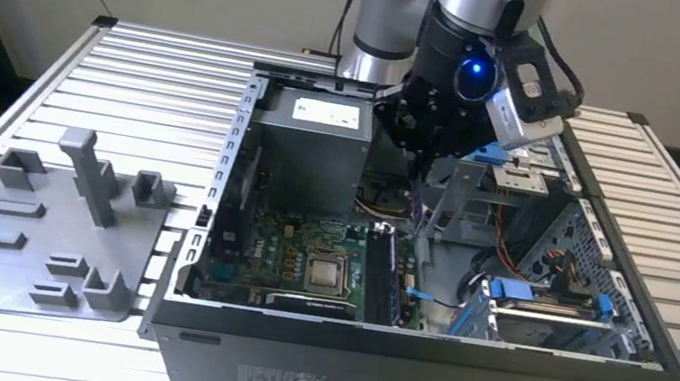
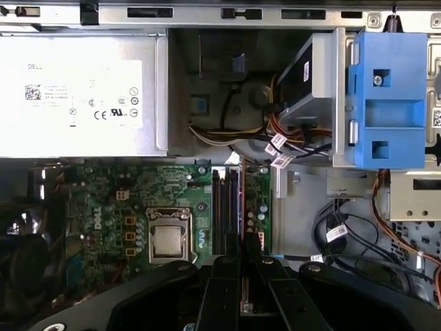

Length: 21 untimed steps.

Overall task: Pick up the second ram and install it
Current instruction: 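Insert the second ram into the second slot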

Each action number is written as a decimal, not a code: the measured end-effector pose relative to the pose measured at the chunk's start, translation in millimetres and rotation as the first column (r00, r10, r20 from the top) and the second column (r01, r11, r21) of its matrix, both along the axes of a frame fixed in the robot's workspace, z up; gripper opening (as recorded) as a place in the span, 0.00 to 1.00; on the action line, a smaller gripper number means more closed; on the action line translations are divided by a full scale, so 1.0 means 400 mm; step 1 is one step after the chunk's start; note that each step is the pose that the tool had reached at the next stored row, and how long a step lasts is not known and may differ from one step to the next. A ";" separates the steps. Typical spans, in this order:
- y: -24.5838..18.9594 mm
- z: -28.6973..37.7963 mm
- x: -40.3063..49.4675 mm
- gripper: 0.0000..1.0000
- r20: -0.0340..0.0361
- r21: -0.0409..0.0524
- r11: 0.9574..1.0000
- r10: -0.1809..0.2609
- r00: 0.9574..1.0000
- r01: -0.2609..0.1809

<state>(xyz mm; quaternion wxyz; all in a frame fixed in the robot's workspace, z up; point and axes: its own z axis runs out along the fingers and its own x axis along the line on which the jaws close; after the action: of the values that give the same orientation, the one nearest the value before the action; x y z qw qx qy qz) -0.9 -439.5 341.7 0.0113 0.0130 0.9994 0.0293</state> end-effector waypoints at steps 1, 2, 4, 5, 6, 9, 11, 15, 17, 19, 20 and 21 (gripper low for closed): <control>0.000 -0.004 0.000 0.14 0.000 0.000 1.000 0.000 1.000 0.000; 0.000 -0.009 0.000 0.14 0.000 0.000 1.000 0.000 1.000 0.000; 0.000 -0.018 0.000 0.14 0.000 0.000 1.000 0.000 1.000 0.000; 0.000 -0.023 -0.001 0.14 0.000 0.000 1.000 0.000 1.000 0.000; 0.000 -0.027 -0.001 0.14 0.000 0.000 1.000 0.000 1.000 0.000; 0.000 -0.041 -0.002 0.14 -0.001 0.000 1.000 0.000 1.000 0.000; -0.001 -0.050 -0.003 0.14 -0.001 0.000 1.000 0.000 1.000 0.000; -0.001 -0.068 -0.004 0.14 -0.003 0.000 1.000 0.001 1.000 -0.001; -0.002 -0.078 -0.005 0.14 -0.003 0.000 1.000 0.001 1.000 -0.001; -0.003 -0.087 -0.006 0.14 -0.003 0.000 1.000 0.003 1.000 -0.003; -0.003 -0.091 -0.006 0.14 -0.003 0.000 1.000 0.004 1.000 -0.004; -0.004 -0.096 -0.007 0.14 -0.003 0.000 1.000 0.004 1.000 -0.004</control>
<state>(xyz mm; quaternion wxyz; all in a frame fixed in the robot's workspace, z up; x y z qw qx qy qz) -3.7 -441.2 303.5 0.0097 0.0109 0.9995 0.0293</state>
